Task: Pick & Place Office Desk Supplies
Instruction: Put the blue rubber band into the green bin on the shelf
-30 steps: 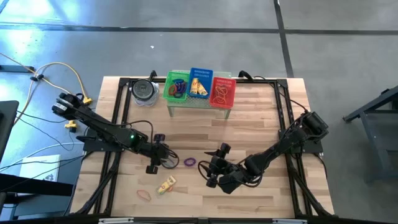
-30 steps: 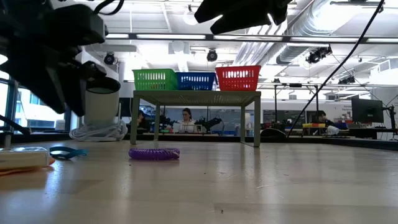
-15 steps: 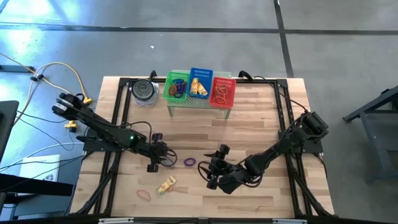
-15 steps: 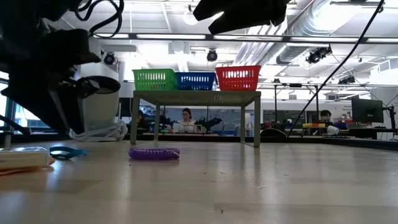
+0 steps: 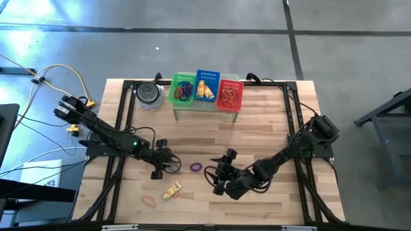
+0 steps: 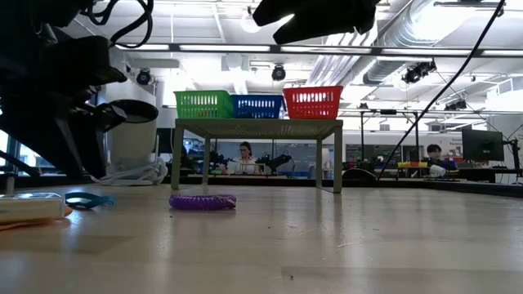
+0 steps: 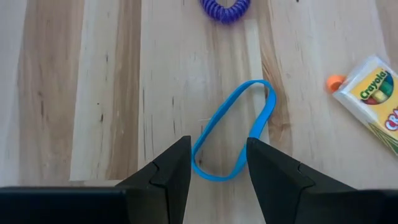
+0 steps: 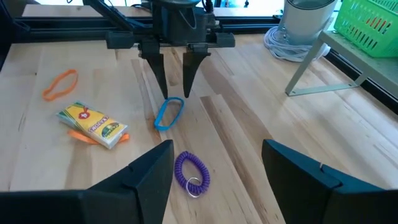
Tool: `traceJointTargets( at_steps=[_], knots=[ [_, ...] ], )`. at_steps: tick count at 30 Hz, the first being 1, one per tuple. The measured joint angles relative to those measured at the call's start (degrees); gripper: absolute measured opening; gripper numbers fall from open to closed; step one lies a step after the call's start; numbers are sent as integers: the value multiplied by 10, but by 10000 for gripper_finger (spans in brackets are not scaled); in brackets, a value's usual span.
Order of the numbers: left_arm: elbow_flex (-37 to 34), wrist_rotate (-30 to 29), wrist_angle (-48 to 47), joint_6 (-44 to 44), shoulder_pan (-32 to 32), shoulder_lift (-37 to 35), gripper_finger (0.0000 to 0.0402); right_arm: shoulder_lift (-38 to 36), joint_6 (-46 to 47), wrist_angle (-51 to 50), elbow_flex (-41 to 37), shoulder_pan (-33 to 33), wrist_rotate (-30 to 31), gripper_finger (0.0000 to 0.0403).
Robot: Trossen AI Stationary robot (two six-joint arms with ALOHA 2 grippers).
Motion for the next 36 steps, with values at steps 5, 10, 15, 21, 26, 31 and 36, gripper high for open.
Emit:
traceJointTargets(
  at_steps=[5, 10, 15, 21, 26, 31, 36],
  knots=[
    [0, -9, 0, -3, 0, 0, 149, 0, 0, 1, 0, 0, 0, 233],
    [0, -7, -2, -1, 0, 0, 149, 0, -1, 2, 0, 0, 0, 233],
    [-4, -9, 1, 12, 0, 0, 149, 0, -1, 2, 0, -2, 0, 233],
    [-27, -9, 17, 12, 0, 0, 149, 0, 0, 2, 0, -1, -2, 233],
    [-46, -9, 60, 13, 5, 0, 149, 0, 0, 4, 0, 0, -2, 233],
    [-58, -10, 63, 8, 17, 0, 149, 0, 0, 4, 0, 0, -2, 233],
    [-72, -10, 78, -2, 23, 0, 149, 0, 0, 3, 0, 0, -2, 233]
  ],
)
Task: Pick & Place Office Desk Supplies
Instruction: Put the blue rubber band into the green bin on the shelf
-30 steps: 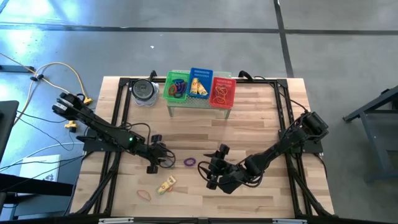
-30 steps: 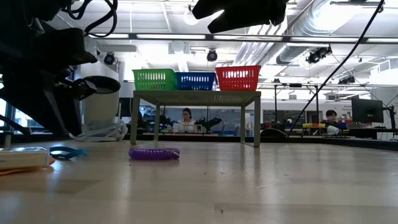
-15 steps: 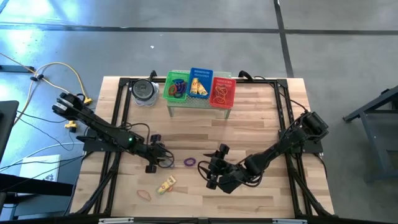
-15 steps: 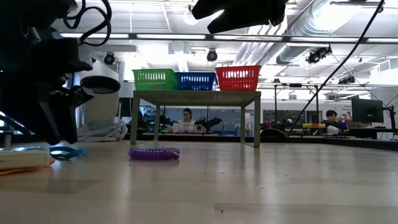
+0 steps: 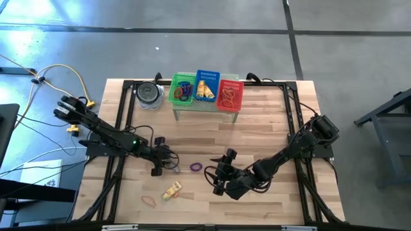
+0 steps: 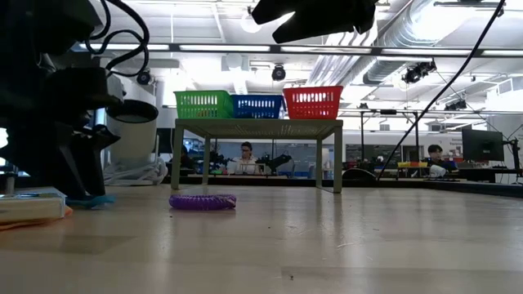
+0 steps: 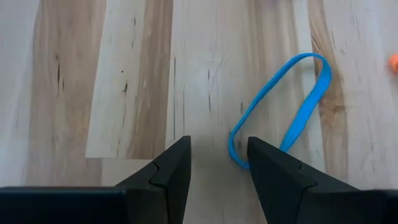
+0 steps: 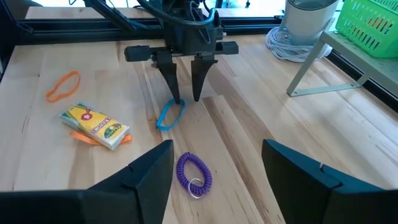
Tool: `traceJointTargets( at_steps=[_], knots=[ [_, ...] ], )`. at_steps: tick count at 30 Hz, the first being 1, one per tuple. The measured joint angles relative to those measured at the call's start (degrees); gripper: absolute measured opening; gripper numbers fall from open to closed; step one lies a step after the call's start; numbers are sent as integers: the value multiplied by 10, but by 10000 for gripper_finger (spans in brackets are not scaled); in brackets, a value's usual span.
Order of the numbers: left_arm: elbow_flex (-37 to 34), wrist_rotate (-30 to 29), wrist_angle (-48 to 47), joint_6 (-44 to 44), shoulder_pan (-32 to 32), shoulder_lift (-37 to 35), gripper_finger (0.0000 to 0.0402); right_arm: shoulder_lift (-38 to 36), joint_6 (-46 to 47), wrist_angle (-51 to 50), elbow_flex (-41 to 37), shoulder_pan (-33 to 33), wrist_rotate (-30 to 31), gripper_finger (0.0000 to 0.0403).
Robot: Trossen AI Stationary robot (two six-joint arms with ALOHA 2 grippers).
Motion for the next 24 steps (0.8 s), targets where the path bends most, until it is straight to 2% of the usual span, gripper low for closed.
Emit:
traceJointTargets(
  at_steps=[15, 24],
  knots=[
    [-3, 16, 44, -31, 5, 0, 149, 0, -13, 0, 0, 0, 0, 233],
    [-1, 10, 59, -31, -9, 60, 149, 0, -13, -1, 0, 0, 0, 233]
  ],
)
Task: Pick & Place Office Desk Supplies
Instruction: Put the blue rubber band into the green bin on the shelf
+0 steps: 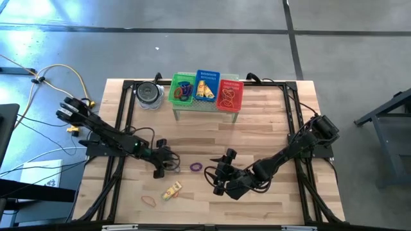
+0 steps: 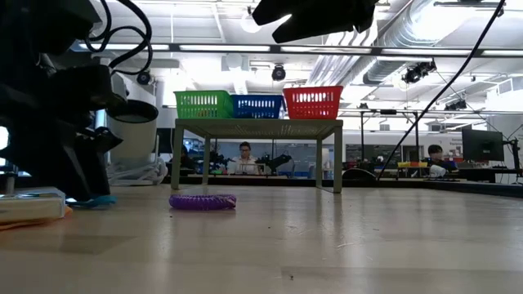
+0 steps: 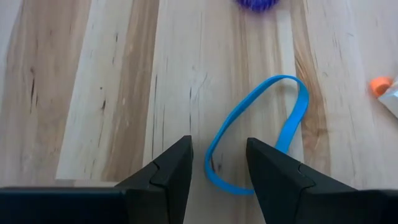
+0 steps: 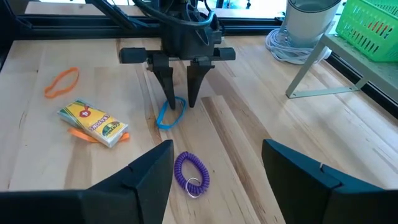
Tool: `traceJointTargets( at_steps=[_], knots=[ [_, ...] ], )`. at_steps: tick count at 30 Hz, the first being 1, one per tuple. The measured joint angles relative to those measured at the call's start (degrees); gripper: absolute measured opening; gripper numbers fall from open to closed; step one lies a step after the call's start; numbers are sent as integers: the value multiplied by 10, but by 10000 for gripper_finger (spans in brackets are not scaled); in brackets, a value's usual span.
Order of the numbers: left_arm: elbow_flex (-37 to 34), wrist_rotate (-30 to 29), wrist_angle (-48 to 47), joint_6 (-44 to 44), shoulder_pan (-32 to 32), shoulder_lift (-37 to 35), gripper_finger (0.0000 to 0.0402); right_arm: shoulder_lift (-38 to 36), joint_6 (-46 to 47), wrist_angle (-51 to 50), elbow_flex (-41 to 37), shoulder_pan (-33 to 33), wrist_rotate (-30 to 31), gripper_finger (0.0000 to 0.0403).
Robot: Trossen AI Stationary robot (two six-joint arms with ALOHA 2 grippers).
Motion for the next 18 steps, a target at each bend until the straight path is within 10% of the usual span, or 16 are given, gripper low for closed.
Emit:
traceJointTargets(
  at_steps=[18],
  knots=[
    [0, -7, -35, -10, 0, 22, 71, 0, 0, 0, 0, 0, 0, 233]
  ],
)
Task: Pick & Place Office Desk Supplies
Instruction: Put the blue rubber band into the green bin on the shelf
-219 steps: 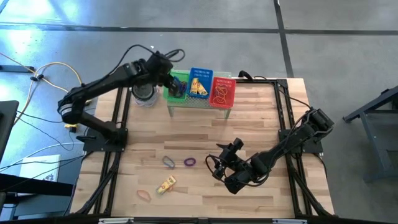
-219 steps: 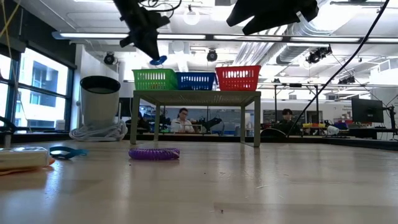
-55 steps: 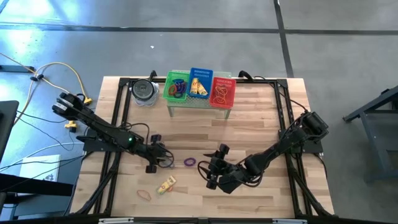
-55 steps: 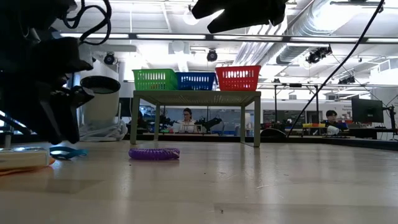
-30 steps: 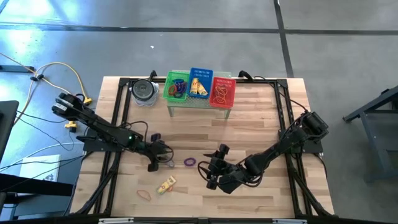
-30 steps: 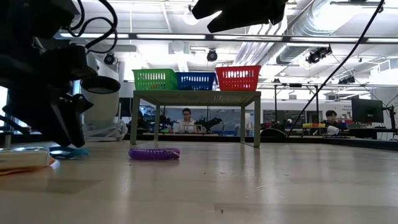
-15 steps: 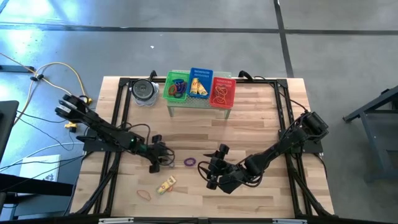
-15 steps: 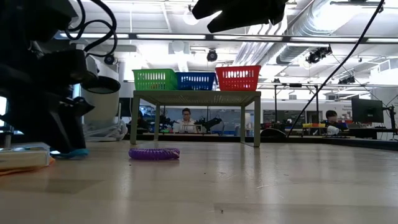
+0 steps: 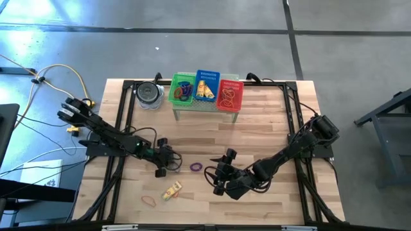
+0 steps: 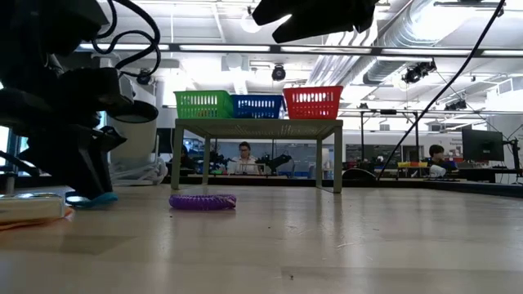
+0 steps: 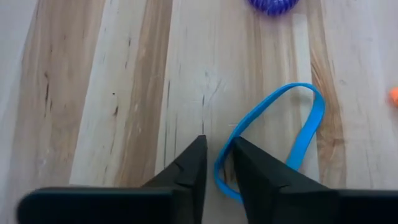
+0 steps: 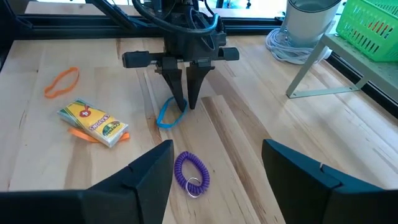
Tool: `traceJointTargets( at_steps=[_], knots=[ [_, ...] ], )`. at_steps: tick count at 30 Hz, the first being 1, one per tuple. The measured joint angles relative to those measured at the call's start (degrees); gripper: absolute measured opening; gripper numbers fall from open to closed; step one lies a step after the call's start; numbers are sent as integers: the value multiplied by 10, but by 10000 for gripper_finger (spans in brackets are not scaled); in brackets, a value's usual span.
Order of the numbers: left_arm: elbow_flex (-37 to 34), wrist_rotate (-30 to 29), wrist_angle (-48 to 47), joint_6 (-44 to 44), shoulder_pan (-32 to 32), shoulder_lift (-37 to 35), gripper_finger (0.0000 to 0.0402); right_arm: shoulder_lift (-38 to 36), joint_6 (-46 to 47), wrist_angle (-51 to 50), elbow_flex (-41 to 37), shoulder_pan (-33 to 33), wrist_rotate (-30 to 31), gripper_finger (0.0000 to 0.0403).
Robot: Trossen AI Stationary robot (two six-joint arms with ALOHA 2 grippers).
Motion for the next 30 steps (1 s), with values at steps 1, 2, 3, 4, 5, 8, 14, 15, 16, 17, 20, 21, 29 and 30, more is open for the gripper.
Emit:
traceJointTargets(
  at_steps=[1, 2, 3, 4, 5, 8, 14, 15, 16, 17, 20, 21, 29, 30],
  knots=[
    [0, 0, -2, 0, 0, 0, 60, 0, 0, 0, 0, 0, 0, 233],
    [0, 2, -4, 0, 0, 0, 49, 0, 0, 0, 0, 0, 0, 233],
    [0, 5, -5, 0, 0, 0, 38, 0, 0, 0, 0, 0, 0, 233],
    [0, 8, -6, 0, 1, 0, 29, 0, 0, 0, 0, 0, 0, 233],
    [0, 8, -7, 0, 1, 0, 19, 0, 0, 0, 0, 0, 0, 233],
    [0, -3, -6, 1, 0, 0, 4, 0, 0, 0, 0, 0, 0, 233],
    [-2, -24, 18, -13, -1, 1, 2, 0, 0, 0, 0, 0, 0, 233],
    [0, -25, 19, -13, -1, 1, 2, 0, 0, 0, 0, 0, 0, 233],
    [2, -25, 18, -15, -1, 1, 2, 0, 0, 0, 0, 0, 0, 233],
    [5, -25, 18, -20, -1, 0, 2, 0, 0, 0, 0, 0, 0, 233],
    [13, -26, 17, -32, -1, -4, 1, 0, 0, 0, 0, 0, 0, 233],
    [17, -27, 15, -33, -3, -7, 1, 0, 0, 0, 0, 0, 0, 233],
    [66, -35, 7, -28, -33, -17, 1, 0, 3, 1, 0, 0, -2, 233],
    [71, -38, 0, -27, -37, -17, 1, 0, 4, 1, 0, 0, -3, 233]
  ],
)
